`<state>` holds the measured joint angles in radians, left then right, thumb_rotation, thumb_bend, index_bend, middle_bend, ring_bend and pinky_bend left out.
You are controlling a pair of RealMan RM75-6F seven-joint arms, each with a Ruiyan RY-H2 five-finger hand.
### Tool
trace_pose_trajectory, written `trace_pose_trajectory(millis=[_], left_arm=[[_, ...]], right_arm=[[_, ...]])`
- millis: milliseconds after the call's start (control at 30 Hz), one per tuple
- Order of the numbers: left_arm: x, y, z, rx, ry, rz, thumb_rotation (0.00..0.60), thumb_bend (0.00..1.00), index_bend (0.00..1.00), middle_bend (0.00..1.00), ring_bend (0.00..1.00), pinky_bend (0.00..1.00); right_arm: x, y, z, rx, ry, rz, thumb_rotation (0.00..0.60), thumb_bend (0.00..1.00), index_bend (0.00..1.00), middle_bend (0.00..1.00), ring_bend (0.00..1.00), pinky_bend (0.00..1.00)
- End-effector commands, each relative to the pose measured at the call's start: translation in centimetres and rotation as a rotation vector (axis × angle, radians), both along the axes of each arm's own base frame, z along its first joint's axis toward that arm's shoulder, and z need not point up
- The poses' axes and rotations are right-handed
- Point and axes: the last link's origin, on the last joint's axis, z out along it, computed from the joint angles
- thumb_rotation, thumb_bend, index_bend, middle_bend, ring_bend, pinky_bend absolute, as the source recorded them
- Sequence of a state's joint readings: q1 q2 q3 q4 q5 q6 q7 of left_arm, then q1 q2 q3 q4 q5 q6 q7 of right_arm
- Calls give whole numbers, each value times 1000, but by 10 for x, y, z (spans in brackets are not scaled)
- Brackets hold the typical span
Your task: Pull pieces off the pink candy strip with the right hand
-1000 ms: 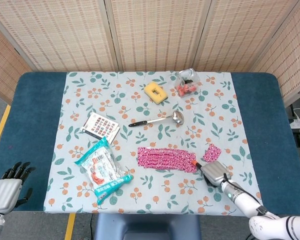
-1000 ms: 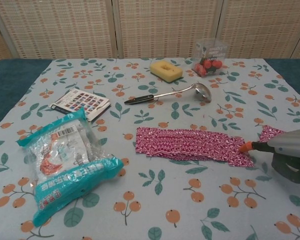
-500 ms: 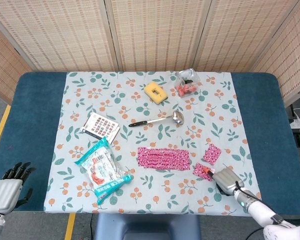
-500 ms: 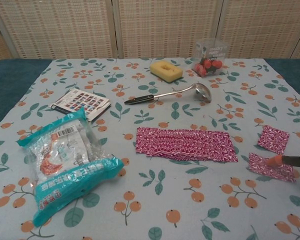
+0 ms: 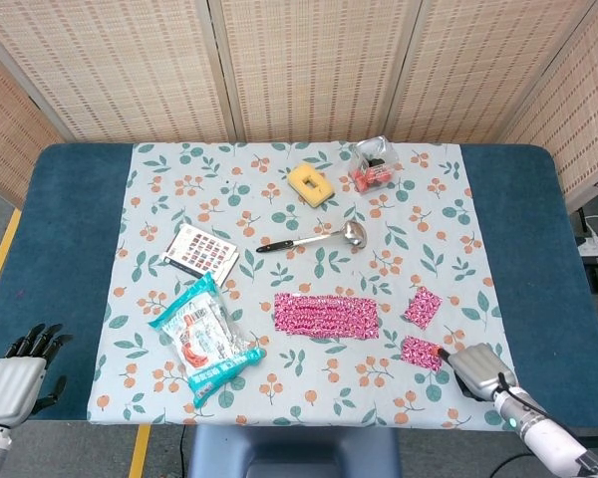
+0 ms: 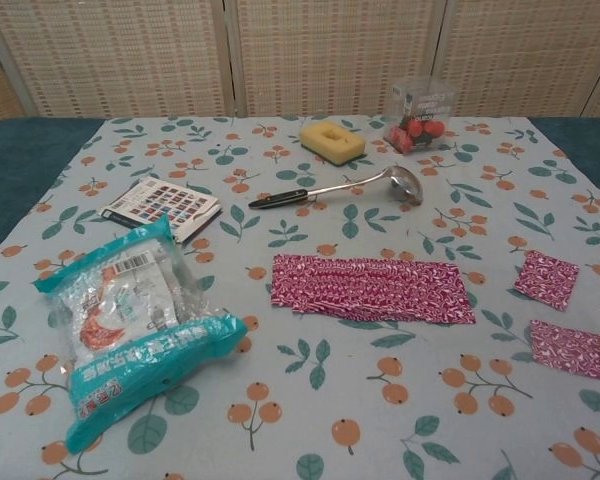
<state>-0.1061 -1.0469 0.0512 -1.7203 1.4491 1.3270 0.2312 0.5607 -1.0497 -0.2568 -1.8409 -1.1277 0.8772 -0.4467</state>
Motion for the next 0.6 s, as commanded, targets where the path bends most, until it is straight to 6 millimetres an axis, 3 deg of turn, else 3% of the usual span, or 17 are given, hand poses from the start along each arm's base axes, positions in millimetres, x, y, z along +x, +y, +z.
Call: trace_pose_trajectory(millis=[33,167,233,367,433,500,600], left_arm=[[0,0,0,-2,1,0,600,439,196,98,63,190],[1,1,0,1,-1,-4,600,440,196,99,63,191],[1,1,0,2,1,-8,600,440,196,98,63,194],[0,2,-2,-6,3,-12,600,440,196,99,63,199],[0,3,-3,-12,7,-12,600,440,197,99,63,199],[0,3,-4,-17,9,-9,600,439,196,98,63,200],[0,3,-4,-16,11,-10,600,443,197,99,64,201]], right_arm=[[3,0,7,-60,-34,12,600,910,149,712,828,782],[6,0,23,-232,-110,62,600,910,139,712,820,779],[1,2,32,-348,-110,88,600,881,105,698,761,749],[-14,8,45,-537,-66,87,600,561,12,454,484,666],[-20,10,51,-620,-71,71,600,354,0,281,283,588],[-24,11,56,-699,-99,53,600,262,0,180,165,494],[-26,10,61,-764,-130,56,600,227,0,77,47,366]])
